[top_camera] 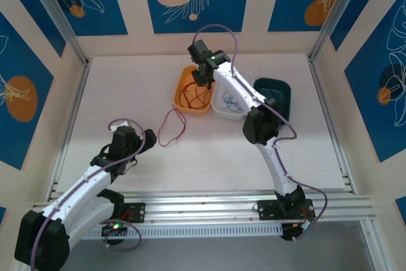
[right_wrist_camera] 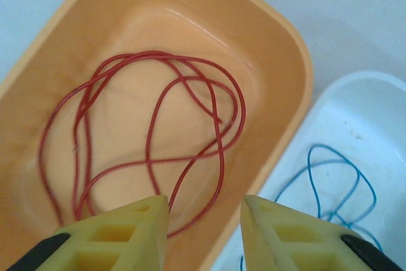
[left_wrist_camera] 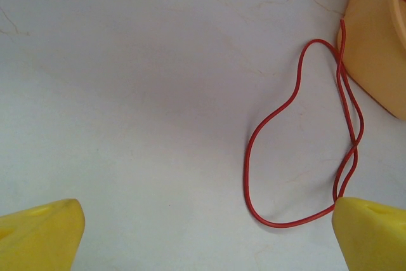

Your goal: Untangle the cables

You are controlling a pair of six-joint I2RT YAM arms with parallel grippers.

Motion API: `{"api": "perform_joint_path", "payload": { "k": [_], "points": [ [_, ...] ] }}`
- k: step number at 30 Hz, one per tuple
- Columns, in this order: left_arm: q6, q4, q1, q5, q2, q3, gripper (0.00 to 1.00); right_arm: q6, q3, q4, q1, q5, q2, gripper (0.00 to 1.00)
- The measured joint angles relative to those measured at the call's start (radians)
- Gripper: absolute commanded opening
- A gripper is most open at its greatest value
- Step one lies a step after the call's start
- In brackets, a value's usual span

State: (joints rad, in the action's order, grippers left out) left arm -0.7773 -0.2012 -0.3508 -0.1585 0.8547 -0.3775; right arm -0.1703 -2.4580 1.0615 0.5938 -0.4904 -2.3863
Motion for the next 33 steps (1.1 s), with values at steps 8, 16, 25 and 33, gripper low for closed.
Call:
{"api": "perform_joint_path", "payload": {
  "k": [8, 16, 25, 33],
  "points": [
    [0.0, 0.01, 0.0, 0.0, 0.031, 0.0, 1.0, -0.143, 0.241, 0.024, 0.088, 0.061, 0.198, 0.35],
    [0.011, 0.069, 0.0, 0.035, 0.103, -0.002, 0.9, -0.276, 0.464, 0.027, 0.173, 0.095, 0.218, 0.37],
    [0.148, 0.074, 0.0, 0.131, 0.397, -0.198, 0.76, -0.34, 0.624, -0.042, 0.191, 0.129, 0.32, 0.45],
    [0.264, 0.04, -0.011, 0.175, 0.668, -0.43, 0.59, -0.371, 0.74, -0.119, 0.182, 0.13, 0.424, 0.5]
  ]
}}
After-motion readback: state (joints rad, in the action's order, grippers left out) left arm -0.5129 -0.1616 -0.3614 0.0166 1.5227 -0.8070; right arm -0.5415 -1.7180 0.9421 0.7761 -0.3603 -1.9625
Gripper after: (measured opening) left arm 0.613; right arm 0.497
